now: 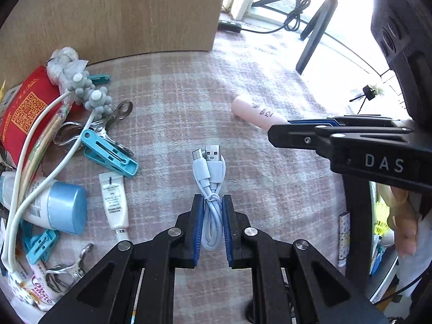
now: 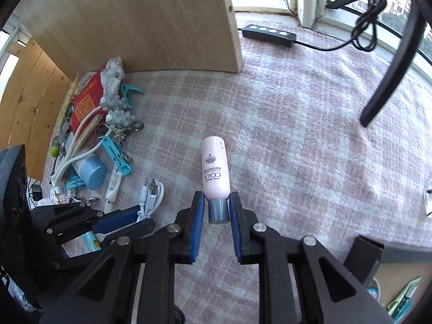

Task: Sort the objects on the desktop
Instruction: 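Grasp the white USB cable with the left tool while the right grasps the pink bottle, then carry the USB cable and pink bottle into the tray and release both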

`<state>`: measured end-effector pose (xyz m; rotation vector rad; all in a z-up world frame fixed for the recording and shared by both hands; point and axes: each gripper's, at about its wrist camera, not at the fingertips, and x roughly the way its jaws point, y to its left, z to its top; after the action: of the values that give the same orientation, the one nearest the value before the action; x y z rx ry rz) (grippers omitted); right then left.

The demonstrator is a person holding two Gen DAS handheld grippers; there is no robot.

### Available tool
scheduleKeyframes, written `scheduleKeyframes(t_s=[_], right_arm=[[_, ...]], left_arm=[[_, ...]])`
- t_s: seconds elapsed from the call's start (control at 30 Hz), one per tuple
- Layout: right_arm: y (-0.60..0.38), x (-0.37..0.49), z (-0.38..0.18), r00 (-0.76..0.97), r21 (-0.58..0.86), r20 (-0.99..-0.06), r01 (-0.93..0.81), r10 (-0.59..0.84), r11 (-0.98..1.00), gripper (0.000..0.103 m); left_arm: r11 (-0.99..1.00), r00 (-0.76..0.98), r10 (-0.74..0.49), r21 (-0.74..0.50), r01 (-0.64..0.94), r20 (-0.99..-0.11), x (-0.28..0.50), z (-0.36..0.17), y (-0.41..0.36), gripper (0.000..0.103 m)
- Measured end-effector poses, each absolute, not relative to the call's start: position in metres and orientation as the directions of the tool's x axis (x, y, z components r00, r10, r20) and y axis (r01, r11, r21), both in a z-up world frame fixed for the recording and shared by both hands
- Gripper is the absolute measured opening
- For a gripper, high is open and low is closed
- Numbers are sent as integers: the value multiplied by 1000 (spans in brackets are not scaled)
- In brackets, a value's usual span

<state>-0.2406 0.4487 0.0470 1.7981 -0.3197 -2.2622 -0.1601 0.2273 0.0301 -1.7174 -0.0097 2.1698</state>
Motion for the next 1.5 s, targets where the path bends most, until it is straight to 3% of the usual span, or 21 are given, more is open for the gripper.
scheduleKeyframes(t_s=[0.1, 0.13, 0.3, 0.47, 0.57, 0.67, 0.87, 1.07, 1.5], right_arm=[[475, -225, 61, -268, 340, -906, 0, -327, -940, 16], [484, -219, 64, -282, 348, -901, -16, -330, -937, 1], [490, -185, 74, -325, 370, -884, -48, -336, -928, 1], [490, -183, 66, -299, 376, -891, -63, -342, -924, 3], [492, -192, 59, -274, 363, -906, -107, -323, -926, 8], [488, -212, 50, -246, 328, -927, -160, -284, -931, 21], [471, -247, 20, -165, 260, -959, -185, -231, -948, 25], [441, -244, 17, -207, 177, -966, -89, -155, -980, 20], [507, -157, 81, -340, 292, -909, -112, -239, -950, 20]], left_arm=[[-920, -203, 326, -261, -291, -923, -156, 42, 244, 13], [-917, -204, 337, -270, -295, -919, -158, 46, 247, 13], [-890, -206, 365, -275, -364, -908, -146, 62, 298, 13], [-896, -198, 356, -273, -351, -913, -150, 55, 303, 13], [-900, -216, 351, -265, -346, -911, -138, 66, 285, 13], [-907, -240, 347, -259, -331, -907, -136, 71, 272, 13], [-919, -262, 348, -273, -285, -900, -141, 71, 250, 13], [-923, -258, 351, -286, -257, -900, -146, 67, 246, 13], [-873, -215, 413, -318, -368, -885, -135, 82, 326, 13]])
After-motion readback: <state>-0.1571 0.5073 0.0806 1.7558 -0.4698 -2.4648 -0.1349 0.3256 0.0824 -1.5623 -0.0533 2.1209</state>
